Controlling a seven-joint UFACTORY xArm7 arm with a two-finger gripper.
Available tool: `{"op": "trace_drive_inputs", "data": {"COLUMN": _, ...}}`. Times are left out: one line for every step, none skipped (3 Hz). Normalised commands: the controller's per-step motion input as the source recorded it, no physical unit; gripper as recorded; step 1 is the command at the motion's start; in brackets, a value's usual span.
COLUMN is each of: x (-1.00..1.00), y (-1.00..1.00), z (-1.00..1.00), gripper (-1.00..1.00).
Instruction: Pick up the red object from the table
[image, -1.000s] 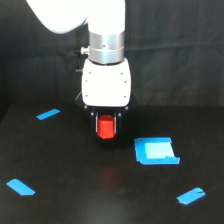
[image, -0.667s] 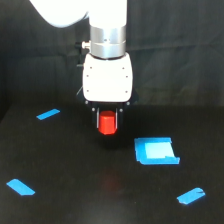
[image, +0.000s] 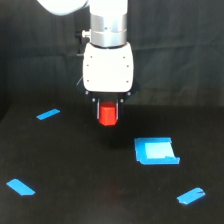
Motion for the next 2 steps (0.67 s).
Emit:
{"op": "trace_drive_inputs", "data": {"x": 0.00, "y": 0.02, "z": 0.96, "gripper": -1.00}}
{"op": "trace_drive_inputs", "data": {"x": 0.02, "y": 0.01, "z": 0.66, "gripper": -1.00}}
